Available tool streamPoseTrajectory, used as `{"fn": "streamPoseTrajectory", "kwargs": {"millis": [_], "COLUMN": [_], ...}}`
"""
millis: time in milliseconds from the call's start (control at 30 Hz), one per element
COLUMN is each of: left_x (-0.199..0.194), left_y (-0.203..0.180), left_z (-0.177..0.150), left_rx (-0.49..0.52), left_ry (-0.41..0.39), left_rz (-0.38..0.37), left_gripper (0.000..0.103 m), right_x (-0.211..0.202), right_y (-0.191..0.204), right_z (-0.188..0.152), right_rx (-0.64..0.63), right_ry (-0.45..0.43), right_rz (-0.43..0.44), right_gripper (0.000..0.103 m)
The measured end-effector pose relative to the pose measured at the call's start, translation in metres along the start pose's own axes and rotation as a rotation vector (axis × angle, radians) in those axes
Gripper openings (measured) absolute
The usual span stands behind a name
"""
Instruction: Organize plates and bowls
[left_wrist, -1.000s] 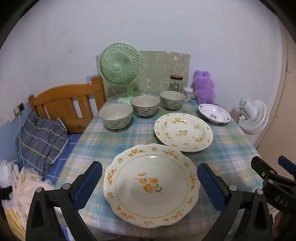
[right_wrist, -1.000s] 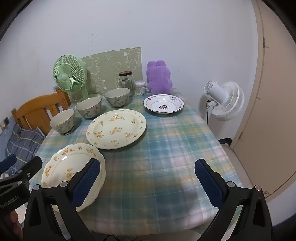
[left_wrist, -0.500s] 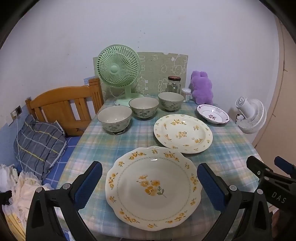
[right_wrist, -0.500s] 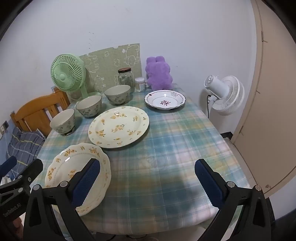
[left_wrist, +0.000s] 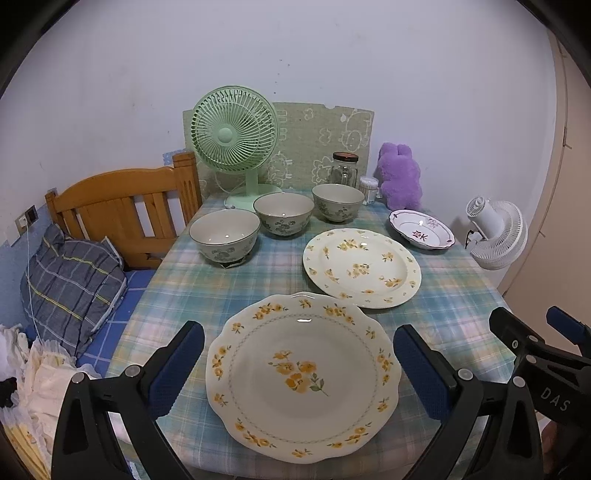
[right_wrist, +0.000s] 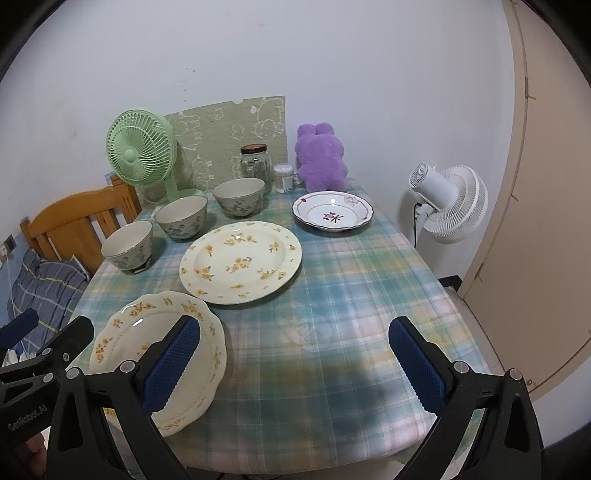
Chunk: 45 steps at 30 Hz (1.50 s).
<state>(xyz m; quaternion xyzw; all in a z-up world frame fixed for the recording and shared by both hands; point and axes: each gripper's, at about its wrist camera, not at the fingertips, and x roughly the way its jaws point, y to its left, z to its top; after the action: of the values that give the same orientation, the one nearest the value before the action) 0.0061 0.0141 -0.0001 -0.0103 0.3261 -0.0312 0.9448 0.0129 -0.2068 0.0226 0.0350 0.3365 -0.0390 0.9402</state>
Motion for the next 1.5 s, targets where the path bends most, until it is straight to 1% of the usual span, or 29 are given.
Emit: {"fn": "streamPoseTrajectory", "kwargs": {"millis": [167, 300, 633, 1500], "left_x": [0.0009, 0.0002, 0.0013, 0.0003], "left_y": [0.0001, 0.0004, -0.0015, 0.0007], "left_z": [0.0017, 0.0021, 0.0054, 0.0055], "left_rx": [0.002, 0.005, 0.008, 0.017], "left_ry": [-0.002, -0.009, -0.01, -0.01], "left_rz": [0.003, -0.013, 0.003, 0.004], "left_gripper": [0.103, 0.103, 0.102, 0.102], "right_x": [-0.0013, -0.002, -0.0023, -0.0027], "right_y": [0.0036, 0.0038, 0.009, 0.0101], "right_z": [0.0003, -0.0002, 0.0004, 0.0003], "right_rx": [-0.016, -0.019, -0.023, -0.017], "right_ry": [-0.009, -0.011, -0.015, -0.01], "right_rz": [-0.001, 0.0, 0.006, 0.012], "right_gripper": [0.103, 0.103, 0.103, 0.103]}}
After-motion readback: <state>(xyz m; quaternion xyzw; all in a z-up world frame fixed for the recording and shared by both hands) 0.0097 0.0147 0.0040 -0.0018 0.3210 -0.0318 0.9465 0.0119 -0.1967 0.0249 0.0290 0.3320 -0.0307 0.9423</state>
